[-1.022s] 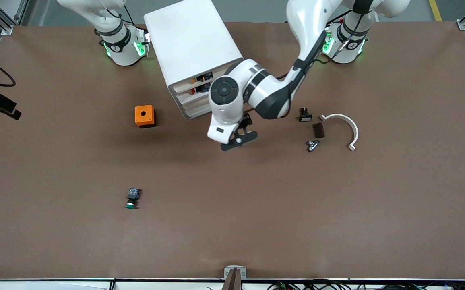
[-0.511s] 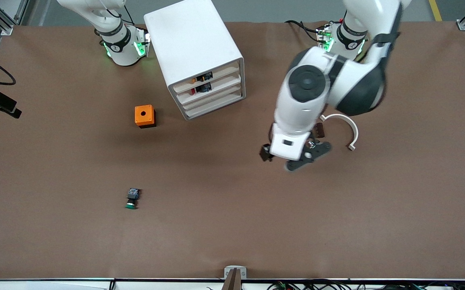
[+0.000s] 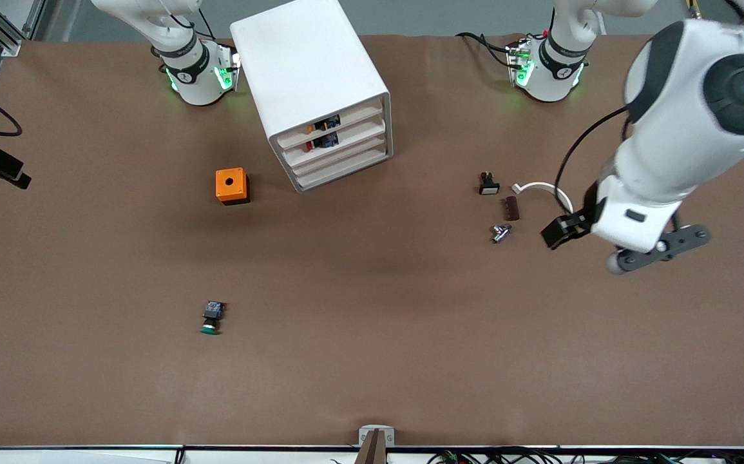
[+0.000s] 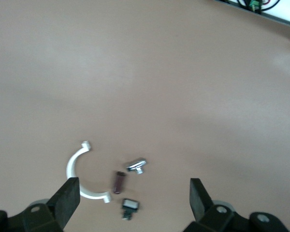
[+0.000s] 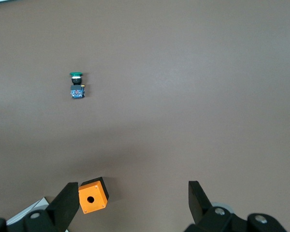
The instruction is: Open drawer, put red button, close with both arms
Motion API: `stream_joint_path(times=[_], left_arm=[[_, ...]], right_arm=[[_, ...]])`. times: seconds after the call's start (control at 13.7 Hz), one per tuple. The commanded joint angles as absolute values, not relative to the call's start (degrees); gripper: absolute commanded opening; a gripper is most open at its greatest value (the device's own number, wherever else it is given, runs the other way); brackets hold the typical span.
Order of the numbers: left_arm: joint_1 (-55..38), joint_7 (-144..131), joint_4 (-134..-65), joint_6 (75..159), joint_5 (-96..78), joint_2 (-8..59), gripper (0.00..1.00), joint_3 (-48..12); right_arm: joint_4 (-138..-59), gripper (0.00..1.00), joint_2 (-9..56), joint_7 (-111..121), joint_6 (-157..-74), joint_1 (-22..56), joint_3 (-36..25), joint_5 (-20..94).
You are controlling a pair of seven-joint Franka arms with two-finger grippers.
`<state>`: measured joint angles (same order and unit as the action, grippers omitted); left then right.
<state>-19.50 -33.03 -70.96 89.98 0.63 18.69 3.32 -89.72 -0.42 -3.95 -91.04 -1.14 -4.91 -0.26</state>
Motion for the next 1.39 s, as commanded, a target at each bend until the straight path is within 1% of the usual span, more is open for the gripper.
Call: stream_joint_path(times=[0.0,0.22,0.44,0.8,0.88,0.95,1.1,1.31], left_arm=[[-16.4,-26.0,-72.8,86.5,1.2,14.8,1.00,2.5],[-13.5,-20.3,-74.2,83.3,1.2,11.6,1.00,2.5],[-9.4,-14.1,-79.4,83.2,0.7,6.2,1.00,2.4],[-8.9,-13.8,-93.1,84.3,0.6,-5.6,1.00,2.1],[-8.7,-13.8,-95.1,84.9,0.6,-7.4,1.00,1.3],[-6.8,-13.8,-97.4,85.7,0.6,-9.4,1.00,-0.7],[-2.7,-13.9,-100.0,86.7,0.7,-11.4,1.00,-5.3],[-1.7,-13.8,-99.9,86.7,0.7,-11.8,1.00,-5.7]], right_arm=[[-90.3,1.00,-1.4,-3.3,-90.5,-2.4,-4.0,-1.1],[-90.4,1.00,-1.3,-3.3,-90.4,-2.4,-4.0,-1.1],[-90.6,1.00,-1.2,-2.1,-90.4,-2.5,-4.0,-1.1],[-90.6,1.00,-1.3,-2.0,-90.4,-2.3,-4.0,-1.1],[-90.6,1.00,-1.3,-2.0,-90.4,-2.4,-4.0,-1.1],[-90.6,1.00,-1.3,-2.0,-90.4,-2.3,-4.0,-1.1],[-90.6,1.00,-1.3,-2.0,-90.4,-2.3,-4.0,-1.1],[-90.7,1.00,-1.3,-2.0,-90.5,-2.3,-4.0,-1.1]])
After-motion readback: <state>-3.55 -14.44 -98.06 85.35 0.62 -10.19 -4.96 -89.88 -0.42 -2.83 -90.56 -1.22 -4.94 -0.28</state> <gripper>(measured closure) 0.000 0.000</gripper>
